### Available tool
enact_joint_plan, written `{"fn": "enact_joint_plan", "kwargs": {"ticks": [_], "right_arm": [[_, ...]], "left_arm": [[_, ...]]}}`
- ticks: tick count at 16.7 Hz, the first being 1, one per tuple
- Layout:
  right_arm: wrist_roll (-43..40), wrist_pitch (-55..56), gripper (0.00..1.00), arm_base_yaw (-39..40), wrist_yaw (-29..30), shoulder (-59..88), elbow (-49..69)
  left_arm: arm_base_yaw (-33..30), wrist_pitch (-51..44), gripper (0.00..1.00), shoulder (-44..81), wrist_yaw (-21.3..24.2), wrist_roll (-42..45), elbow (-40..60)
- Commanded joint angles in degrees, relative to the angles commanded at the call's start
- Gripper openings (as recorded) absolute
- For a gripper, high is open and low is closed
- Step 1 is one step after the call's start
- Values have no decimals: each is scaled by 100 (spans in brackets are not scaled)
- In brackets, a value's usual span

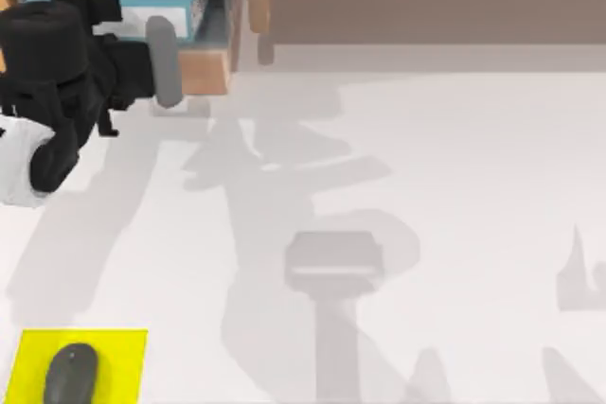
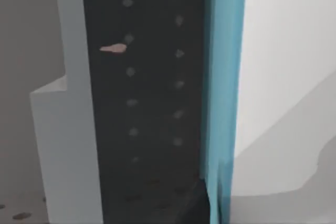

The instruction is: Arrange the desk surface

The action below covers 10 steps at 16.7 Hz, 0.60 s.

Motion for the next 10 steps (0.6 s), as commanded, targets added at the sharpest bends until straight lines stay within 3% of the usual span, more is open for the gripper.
{"fn": "enact_joint_plan", "kwargs": {"ticks": [4, 10], "right_arm": [[0, 0, 100, 0, 0, 0, 0], [0, 0, 100, 0, 0, 0, 0]], "left_arm": [[0, 0, 98, 0, 0, 0, 0], [0, 0, 100, 0, 0, 0, 0]]}}
